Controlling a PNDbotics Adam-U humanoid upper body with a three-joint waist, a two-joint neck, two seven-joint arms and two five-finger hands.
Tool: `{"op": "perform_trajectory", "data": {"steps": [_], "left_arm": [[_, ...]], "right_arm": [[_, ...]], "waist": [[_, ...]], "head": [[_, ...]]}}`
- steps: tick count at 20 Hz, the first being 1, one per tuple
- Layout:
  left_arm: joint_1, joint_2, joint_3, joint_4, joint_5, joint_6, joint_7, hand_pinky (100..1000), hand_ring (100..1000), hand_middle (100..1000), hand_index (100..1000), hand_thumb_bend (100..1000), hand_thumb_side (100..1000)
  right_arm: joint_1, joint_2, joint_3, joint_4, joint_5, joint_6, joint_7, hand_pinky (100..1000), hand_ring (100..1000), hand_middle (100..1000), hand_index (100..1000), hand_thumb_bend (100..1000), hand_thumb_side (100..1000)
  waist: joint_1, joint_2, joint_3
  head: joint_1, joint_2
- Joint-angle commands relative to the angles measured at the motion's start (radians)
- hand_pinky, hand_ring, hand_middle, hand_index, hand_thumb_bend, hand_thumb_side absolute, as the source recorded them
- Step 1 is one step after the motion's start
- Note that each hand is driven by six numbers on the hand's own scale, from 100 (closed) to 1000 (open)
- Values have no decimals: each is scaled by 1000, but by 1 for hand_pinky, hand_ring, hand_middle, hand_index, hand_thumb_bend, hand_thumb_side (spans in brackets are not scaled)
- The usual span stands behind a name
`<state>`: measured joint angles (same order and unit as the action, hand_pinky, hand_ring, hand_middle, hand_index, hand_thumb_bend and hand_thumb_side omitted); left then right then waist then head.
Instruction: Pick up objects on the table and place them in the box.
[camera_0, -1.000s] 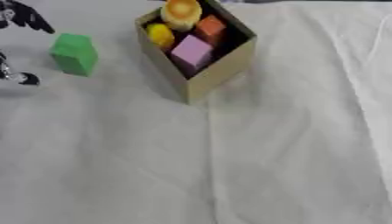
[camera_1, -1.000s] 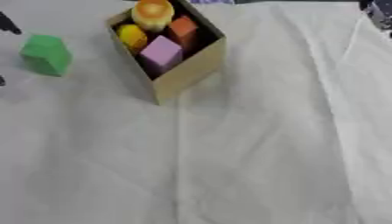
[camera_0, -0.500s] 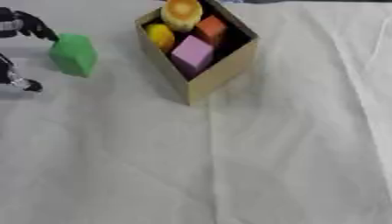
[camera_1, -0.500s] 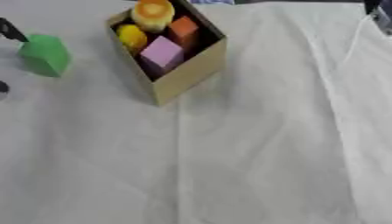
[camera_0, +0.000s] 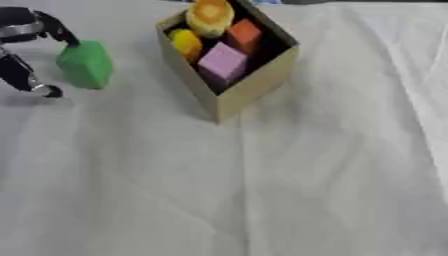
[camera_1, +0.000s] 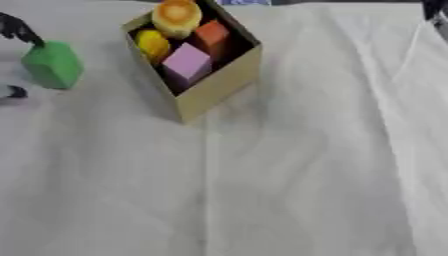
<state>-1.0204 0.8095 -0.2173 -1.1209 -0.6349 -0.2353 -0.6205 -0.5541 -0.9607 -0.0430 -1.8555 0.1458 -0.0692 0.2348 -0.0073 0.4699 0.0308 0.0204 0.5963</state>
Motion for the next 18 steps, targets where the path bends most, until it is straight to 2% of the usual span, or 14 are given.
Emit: {"op": "perform_trajectory", "data": {"steps": [1,9,14,18], "left_arm": [[-15,4,3,12,-11,-10,-3,848,808,694,812,534,100],[-34,11,23,-86,-21,-12,79,875,853,780,865,700,100],[-45,12,31,-104,-24,-5,101,876,859,794,872,698,100],[-58,0,37,-77,-26,4,105,874,860,797,877,684,100]], "right_arm": [[-14,-20,-14,-3,-2,-1,-5,891,808,673,877,100,670],[-8,-20,-16,1,-2,-3,-7,891,807,672,876,100,675],[-9,-20,-17,5,-3,-4,-6,891,806,671,876,100,678],[-13,-19,-16,6,-4,-6,-5,891,806,672,876,100,679]], "waist": [[-1,-18,-4],[1,-17,-3],[5,-15,-5],[6,-12,-11]], "head": [[7,-16],[11,-11],[15,-14],[20,-20]]}}
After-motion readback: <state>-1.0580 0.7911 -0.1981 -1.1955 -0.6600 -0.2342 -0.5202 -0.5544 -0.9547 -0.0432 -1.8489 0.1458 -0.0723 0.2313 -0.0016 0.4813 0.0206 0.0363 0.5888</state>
